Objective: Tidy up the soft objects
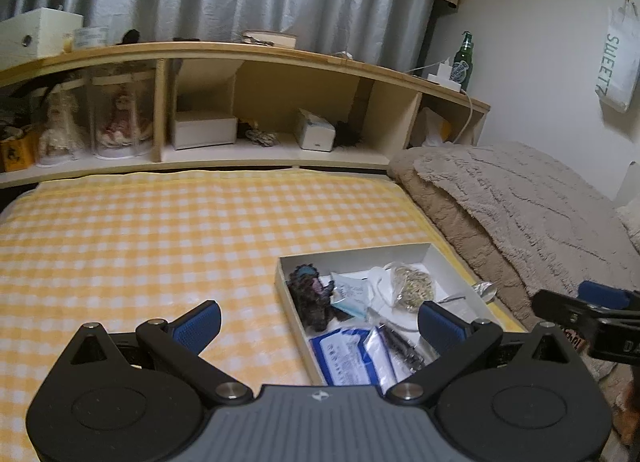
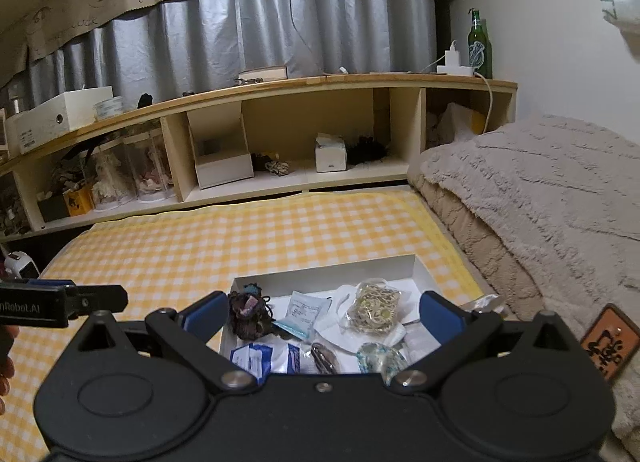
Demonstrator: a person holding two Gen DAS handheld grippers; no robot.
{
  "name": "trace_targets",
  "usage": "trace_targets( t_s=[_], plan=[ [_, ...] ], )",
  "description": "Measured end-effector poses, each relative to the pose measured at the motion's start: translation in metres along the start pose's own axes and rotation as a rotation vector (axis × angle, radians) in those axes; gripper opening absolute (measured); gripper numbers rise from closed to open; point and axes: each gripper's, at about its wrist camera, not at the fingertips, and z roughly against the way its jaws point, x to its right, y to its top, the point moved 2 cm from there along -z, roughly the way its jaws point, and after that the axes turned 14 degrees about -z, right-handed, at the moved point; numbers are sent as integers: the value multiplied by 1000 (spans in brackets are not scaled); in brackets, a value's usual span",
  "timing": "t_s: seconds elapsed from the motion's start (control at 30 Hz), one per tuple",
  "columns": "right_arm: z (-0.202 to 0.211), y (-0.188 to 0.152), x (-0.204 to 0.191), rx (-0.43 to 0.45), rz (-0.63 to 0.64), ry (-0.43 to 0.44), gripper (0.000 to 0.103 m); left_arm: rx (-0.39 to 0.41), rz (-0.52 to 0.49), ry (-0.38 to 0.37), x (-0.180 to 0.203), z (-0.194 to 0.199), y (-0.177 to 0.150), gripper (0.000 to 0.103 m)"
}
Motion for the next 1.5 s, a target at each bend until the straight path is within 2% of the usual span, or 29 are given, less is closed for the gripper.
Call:
trace_targets(
  t_s=[0.23, 0.6, 0.97, 1.37, 1.5],
  plan=[
    [29, -16, 1, -13, 35, 36, 103, -6, -62, 81, 5, 28, -20, 103],
    [58, -53, 1, -16, 57, 23, 103, -12, -115, 90, 18, 51, -59, 103],
    [61, -84, 9, -30, 41, -55, 103, -56, -98, 111, 19, 52, -90, 103],
    [65, -97, 11, 13, 52, -59, 103, -54, -130, 134, 26, 50, -100, 103],
    [65, -99, 11, 17, 52, -67, 103, -38, -123, 121, 26, 52, -102, 103]
  ],
)
